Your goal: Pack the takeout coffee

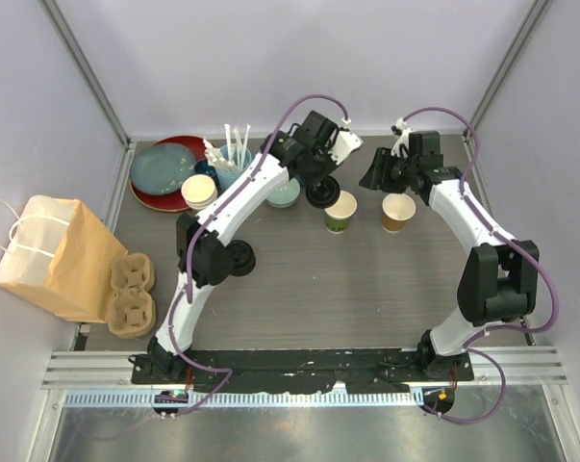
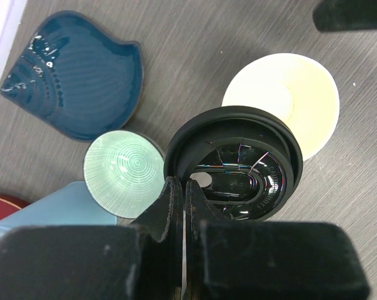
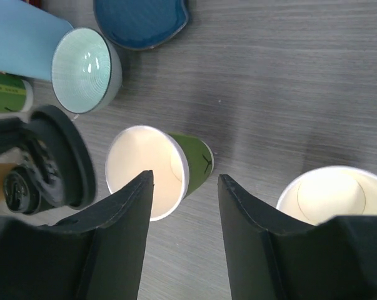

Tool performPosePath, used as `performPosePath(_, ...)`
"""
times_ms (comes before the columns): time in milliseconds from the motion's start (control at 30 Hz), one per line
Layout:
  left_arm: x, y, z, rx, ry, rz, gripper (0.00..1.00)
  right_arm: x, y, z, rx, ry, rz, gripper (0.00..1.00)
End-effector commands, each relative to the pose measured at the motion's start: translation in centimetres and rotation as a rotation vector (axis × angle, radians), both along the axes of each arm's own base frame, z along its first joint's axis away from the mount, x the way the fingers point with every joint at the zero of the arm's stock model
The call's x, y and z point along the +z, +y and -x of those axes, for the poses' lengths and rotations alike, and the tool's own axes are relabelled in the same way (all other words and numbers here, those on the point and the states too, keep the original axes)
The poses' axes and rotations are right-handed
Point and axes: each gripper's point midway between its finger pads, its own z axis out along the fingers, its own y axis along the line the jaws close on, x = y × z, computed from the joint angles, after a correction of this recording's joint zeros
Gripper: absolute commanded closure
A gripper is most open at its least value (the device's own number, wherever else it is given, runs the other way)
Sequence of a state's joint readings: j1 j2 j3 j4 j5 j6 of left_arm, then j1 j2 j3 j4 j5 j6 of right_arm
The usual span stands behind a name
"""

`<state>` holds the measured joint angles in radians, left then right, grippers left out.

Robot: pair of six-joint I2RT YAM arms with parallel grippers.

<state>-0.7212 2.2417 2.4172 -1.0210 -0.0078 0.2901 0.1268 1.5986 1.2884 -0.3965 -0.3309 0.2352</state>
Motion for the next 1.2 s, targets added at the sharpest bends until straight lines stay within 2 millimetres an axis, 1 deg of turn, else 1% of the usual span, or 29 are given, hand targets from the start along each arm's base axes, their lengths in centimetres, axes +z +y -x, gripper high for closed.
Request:
performPosePath(0,3.1,-1.6,-0.7,0.028,-0.094,0.064,1.0,2.3,1.6,-1.7,0.051,-0.078,-0.132,0.51)
performPosePath(67,2.9,-1.6,-0.5,0.025,-0.086,0.067,1.0,1.4,2.1,-1.7,0.06,-0.055,-0.15,0.57)
performPosePath(133,2.7,-1.5,-0.4,0.026,-0.08,0.063,1.0,-0.2,2.4,-1.7,0.068,-0.016,-0.151,0.59)
performPosePath(200,2.7,-1.3,-0.2,0.025,-0.076,0.058,1.0,-1.4,2.8,-1.6,0.076,0.015,-0.146,0.6)
performPosePath(233,2.3,-1.3,-0.1,0.023,-0.067,0.052,1.0,-2.3,3.1,-1.5,0.084,0.036,-0.138,0.61)
performPosePath(300,2.5,-1.3,0.1,0.018,-0.066,0.059,1.0,-3.1,3.8,-1.3,0.101,0.054,-0.133,0.62)
performPosePath(333,2.2,-1.3,0.1,0.018,-0.059,0.055,1.0,-3.6,4.3,-1.0,0.115,0.068,-0.13,0.63)
performPosePath(433,2.2,-1.2,0.2,0.015,-0.058,0.049,1.0,-4.2,4.9,-0.7,0.13,0.083,-0.128,0.67)
performPosePath(667,1.7,-0.7,0.7,0.005,-0.045,0.027,1.0,-4.2,6.4,0.2,0.158,0.089,-0.128,0.7)
performPosePath(800,1.5,-0.3,1.4,-0.005,-0.026,0.015,1.0,-4.2,8.2,0.9,0.191,0.094,-0.143,0.7)
performPosePath(833,1.8,-0.1,1.6,-0.011,-0.027,0.012,1.0,-4.1,8.6,1.0,0.194,0.094,-0.152,0.69)
performPosePath(933,1.6,0.3,2.0,-0.021,-0.019,-0.007,1.0,-3.6,9.3,1.1,0.211,0.089,-0.165,0.68)
performPosePath(1100,1.5,0.7,2.5,-0.028,-0.006,-0.016,1.0,-1.8,8.2,0.9,0.179,0.039,-0.124,0.58)
performPosePath(1167,1.3,0.7,2.9,-0.034,0.009,-0.012,1.0,-1.0,7.5,0.8,0.157,0.017,-0.098,0.57)
